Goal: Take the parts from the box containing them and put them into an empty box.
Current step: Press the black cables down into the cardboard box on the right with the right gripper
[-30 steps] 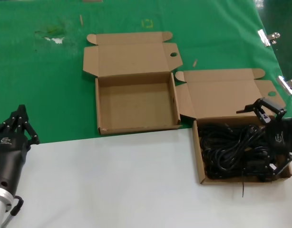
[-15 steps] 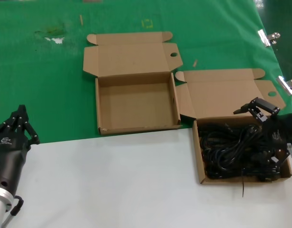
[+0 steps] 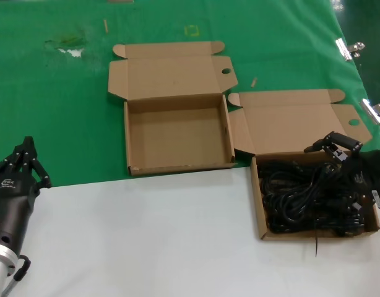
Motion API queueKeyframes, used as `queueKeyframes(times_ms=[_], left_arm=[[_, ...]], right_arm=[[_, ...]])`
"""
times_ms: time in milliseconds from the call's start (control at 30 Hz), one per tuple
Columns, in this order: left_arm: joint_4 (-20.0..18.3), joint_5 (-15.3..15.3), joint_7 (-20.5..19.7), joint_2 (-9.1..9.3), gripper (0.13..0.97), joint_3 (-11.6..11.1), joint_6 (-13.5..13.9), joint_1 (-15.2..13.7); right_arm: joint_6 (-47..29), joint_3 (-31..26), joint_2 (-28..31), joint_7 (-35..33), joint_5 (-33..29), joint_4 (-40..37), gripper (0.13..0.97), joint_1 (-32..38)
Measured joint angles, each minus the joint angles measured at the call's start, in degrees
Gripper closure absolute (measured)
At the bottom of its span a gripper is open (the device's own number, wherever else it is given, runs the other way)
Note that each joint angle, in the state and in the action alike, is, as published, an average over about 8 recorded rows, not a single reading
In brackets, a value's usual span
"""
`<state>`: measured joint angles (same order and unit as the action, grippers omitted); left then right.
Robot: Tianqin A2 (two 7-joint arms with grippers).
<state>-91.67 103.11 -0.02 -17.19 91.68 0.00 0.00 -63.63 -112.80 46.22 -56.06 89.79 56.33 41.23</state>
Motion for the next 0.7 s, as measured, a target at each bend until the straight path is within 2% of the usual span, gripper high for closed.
queueKeyframes(times_ms=[167,467,700], left_arm=[[0.00,0.00,0.00,0.00,0.957,0.00,0.00,0.00],[0.00,0.00,0.00,0.00,0.957,0.00,0.00,0.00],[0.00,0.00,0.00,0.00,0.957,0.00,0.00,0.00]], right_arm=[[0.30,0.16,-0.53,-1.19,0.04,-1.47,0.183,0.22],[0.58,0.60,-0.82,-2.08,0.46,-2.15,0.301,-0.39],[0.74,0.83,-1.08,-2.16,0.65,-2.63,0.462,-0.51]])
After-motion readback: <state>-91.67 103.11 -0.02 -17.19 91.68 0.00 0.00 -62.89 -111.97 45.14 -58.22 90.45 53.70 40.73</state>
